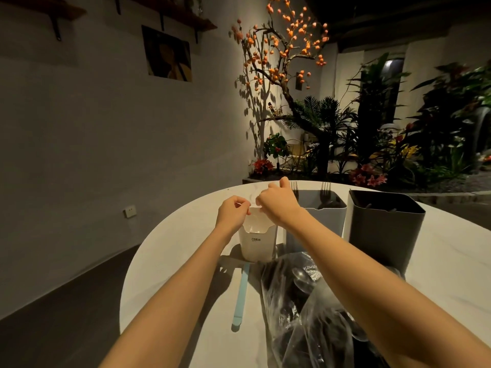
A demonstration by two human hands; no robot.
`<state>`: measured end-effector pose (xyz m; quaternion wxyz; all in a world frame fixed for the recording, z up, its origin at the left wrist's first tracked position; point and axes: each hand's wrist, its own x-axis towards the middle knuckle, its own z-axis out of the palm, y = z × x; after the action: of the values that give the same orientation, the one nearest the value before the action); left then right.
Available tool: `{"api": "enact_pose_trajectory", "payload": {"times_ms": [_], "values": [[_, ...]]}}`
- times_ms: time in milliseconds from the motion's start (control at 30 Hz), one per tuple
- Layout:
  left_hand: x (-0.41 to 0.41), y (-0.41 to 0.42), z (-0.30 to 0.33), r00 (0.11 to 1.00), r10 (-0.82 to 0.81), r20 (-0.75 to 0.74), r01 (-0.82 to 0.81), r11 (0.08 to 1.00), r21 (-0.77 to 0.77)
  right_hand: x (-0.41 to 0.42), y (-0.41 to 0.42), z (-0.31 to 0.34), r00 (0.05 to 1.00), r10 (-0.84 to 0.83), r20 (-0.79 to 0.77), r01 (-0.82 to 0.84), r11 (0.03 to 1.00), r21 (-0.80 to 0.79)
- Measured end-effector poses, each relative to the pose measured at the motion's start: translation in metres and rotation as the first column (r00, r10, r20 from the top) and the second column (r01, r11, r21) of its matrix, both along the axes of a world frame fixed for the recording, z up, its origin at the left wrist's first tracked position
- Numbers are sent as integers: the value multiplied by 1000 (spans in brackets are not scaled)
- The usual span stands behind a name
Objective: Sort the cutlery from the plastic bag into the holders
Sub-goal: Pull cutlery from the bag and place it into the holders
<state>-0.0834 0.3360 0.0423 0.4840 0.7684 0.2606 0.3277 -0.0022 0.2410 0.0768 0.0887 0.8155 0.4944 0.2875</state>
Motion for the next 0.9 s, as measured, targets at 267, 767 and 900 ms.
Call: {"api": "enact_pose_trajectory", "payload": {"times_ms": [267, 767, 900], "values": [[-9, -27, 23, 996, -86, 19, 83, 990, 116, -3, -33, 15, 941, 114, -319, 15, 927, 376], [-41, -113, 46, 942, -326, 83, 310, 937, 159, -37, -121, 29, 753, 258, -605, 136, 839, 527], [-47, -131, 44, 932, -352, 83, 336, 927, 166, -48, -145, 27, 741, 273, -614, 143, 829, 541]]}}
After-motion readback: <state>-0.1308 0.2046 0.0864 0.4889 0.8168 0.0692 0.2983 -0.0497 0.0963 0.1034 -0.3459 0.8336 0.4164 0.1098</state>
